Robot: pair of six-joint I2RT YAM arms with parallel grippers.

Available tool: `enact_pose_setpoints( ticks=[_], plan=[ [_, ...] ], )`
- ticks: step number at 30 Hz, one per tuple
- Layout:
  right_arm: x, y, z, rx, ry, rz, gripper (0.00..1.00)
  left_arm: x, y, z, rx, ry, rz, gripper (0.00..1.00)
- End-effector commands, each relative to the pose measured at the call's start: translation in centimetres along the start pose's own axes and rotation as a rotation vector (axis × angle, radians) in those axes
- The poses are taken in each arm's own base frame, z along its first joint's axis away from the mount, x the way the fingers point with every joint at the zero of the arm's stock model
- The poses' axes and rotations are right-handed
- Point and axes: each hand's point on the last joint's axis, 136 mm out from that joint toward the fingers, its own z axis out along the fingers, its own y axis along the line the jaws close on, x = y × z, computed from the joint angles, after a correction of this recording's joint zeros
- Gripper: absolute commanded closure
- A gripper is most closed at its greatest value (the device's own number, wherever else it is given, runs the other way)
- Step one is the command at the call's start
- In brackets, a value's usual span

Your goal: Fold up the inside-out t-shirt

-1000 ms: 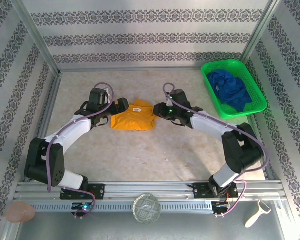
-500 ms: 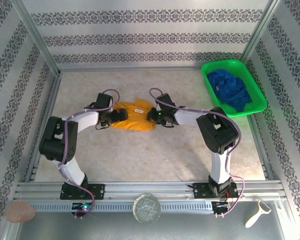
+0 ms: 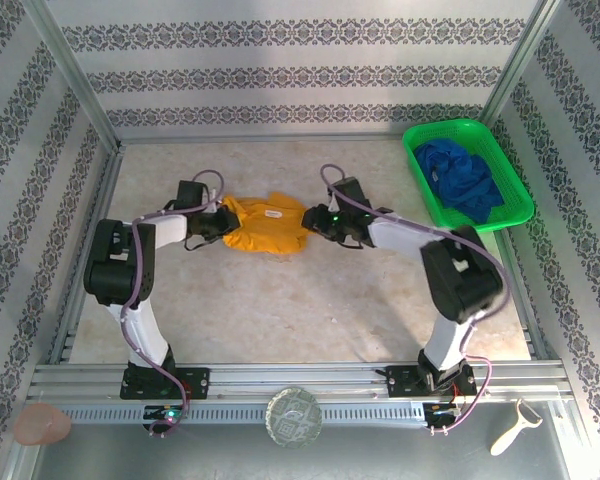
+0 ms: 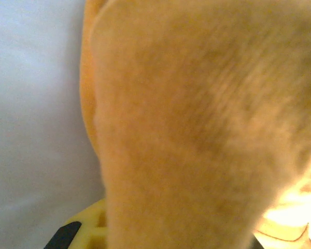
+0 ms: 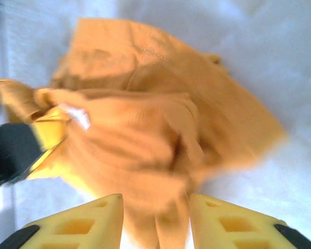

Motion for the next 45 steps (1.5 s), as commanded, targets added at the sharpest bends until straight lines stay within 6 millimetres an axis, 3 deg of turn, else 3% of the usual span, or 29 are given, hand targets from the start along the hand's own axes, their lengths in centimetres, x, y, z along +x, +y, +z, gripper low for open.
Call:
enact_pose_setpoints(
  ticks=[1,6,11,12,13,15,17,19,21,26,31,35,38,41,45],
  plan=[
    [-0.9,1.8,-5.2,-0.059,-0.059,-0.043,0.56,-4.1,1.5,-3.0,-0.049,-0.032,0.018,1.0],
    [-0.1,-0.7,-10.6,-0.028,-0.134,-0.023,0.51,-8.3,5.8,-5.8,-0.227,0.014,0.053,1.0],
    [1.3,-4.4,-14.7,0.016,-0.208,0.048,0.47,-11.5,11.2,-7.1,-0.331,0.041,0.002,0.98],
    [1.6,-5.1,-15.4,0.027,-0.219,0.06,0.45,-12.0,12.3,-7.5,-0.348,0.04,-0.016,0.91],
    [1.7,-5.6,-16.2,0.034,-0.233,0.068,0.43,-12.4,13.3,-7.8,-0.365,0.04,-0.027,0.78],
    [1.9,-6.6,-17.5,0.053,-0.249,0.075,0.36,-13.2,15.1,-8.9,-0.415,0.031,-0.047,0.36],
    [1.9,-7.4,-18.7,0.087,-0.266,0.076,0.24,-14.2,16.0,-10.6,-0.45,-0.002,-0.065,0.15],
    [1.5,-8.2,-19.8,0.13,-0.296,0.062,0.14,-15.3,15.8,-12.7,-0.457,-0.066,-0.081,0.01],
    [0.7,-9.1,-20.9,0.198,-0.335,0.041,0.02,-16.8,14.3,-15.3,-0.441,-0.162,-0.084,0.0],
    [-2.3,-10.7,-23.4,0.385,-0.463,-0.014,0.02,-18.3,8.0,-21.7,-0.379,-0.389,-0.027,0.0],
    [-5.4,-13.3,-25.5,0.576,-0.638,-0.066,0.02,-15.1,3.0,-25.4,-0.291,-0.499,0.005,0.0],
    [-7.0,-14.3,-26.0,0.627,-0.768,-0.152,0.02,-10.3,0.8,-25.3,-0.305,-0.594,0.102,0.0],
    [-7.3,-15.2,-25.5,0.641,-0.849,-0.232,0.02,-6.2,0.2,-23.4,-0.371,-0.637,0.271,0.0],
    [-7.2,-16.6,-23.6,0.661,-0.829,-0.304,0.02,-2.5,1.5,-20.7,-0.431,-0.723,0.403,0.0],
    [-7.5,-18.4,-20.4,0.706,-0.784,-0.399,0.02,-0.9,2.2,-16.8,-0.427,-0.872,0.595,0.01]
  ],
)
